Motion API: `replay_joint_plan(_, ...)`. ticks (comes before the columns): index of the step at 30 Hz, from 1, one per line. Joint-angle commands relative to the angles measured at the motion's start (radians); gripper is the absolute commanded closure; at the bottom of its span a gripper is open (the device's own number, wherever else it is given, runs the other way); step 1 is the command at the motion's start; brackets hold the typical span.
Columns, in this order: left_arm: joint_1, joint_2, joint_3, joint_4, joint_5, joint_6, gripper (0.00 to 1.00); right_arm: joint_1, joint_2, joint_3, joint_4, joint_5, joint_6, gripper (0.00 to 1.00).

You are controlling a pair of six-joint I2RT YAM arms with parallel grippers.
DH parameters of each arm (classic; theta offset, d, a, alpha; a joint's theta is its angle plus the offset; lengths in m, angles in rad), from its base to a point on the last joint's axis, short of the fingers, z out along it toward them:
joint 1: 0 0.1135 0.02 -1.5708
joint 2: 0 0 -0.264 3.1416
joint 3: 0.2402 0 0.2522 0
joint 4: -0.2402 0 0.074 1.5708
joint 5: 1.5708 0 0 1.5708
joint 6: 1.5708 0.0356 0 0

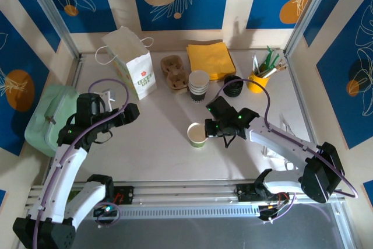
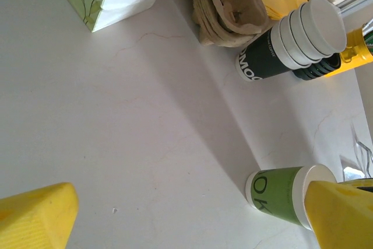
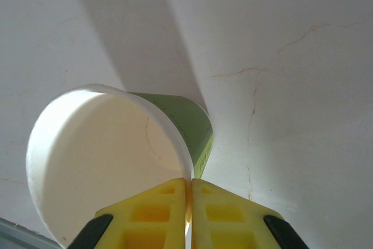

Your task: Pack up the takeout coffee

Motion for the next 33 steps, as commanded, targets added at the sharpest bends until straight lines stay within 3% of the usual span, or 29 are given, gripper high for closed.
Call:
replay_joint_plan(1,-0.005,-0.001,0.006,-0.003,0.015,0.004,0.01,0.007,0.012,0.016,0.004,0.013,0.015,0.87)
replay_joint_plan(8,-0.005,0.000,0.009,-0.006,0.017,0.001,0.01,0.008,0.017,0.028,-0.011,0.012,0.018,0.80)
replay_joint_plan(24,-0.014,-0.003,0.042,0.002,0.093,-0.012,0.01,-0.008,-0.129,0.203,-0.193,0.029,-0.008,0.48)
replay_joint_plan(29,-0.115,0.006,0.044,0.029,0.070,-0.023,0.00,-0.063,-0.143,0.266,-0.245,0.045,-0.055,0.46)
replay_joint_plan(33,-0.239,0.039,0.055,0.054,0.003,-0.023,0.00,-0.181,-0.145,0.311,-0.259,0.038,-0.095,0.46)
